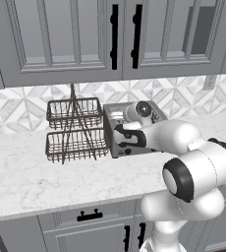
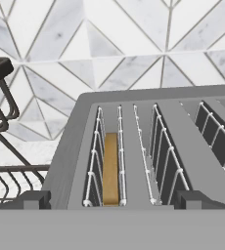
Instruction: Start the toaster. Once the lever pops up, take the bread to the plate on the dining counter.
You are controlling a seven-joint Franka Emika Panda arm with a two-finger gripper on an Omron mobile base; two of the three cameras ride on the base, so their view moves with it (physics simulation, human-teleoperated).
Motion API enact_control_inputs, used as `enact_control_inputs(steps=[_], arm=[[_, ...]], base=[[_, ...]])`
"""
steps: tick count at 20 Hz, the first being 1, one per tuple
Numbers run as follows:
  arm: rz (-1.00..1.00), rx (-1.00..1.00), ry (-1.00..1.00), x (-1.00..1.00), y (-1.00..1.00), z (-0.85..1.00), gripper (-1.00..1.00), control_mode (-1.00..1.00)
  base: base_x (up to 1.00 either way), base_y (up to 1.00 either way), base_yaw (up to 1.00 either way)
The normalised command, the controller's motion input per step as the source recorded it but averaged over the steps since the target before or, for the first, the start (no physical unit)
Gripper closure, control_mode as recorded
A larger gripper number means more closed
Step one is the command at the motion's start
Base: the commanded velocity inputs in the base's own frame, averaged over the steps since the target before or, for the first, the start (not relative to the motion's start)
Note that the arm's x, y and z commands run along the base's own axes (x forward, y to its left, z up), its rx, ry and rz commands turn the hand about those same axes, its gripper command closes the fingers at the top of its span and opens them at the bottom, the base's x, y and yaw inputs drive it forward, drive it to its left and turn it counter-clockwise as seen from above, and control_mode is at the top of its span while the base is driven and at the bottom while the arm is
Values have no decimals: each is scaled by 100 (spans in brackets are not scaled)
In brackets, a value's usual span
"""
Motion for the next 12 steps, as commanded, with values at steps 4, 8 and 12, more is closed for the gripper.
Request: enact_control_inputs(steps=[4,8,12], arm=[[0,0,0,0,0,0,-100,-100],[0,0,0,0,0,0,-100,-100],[0,0,0,0,0,0,-100,-100]], base=[[0,0,0],[0,0,0],[0,0,0]])
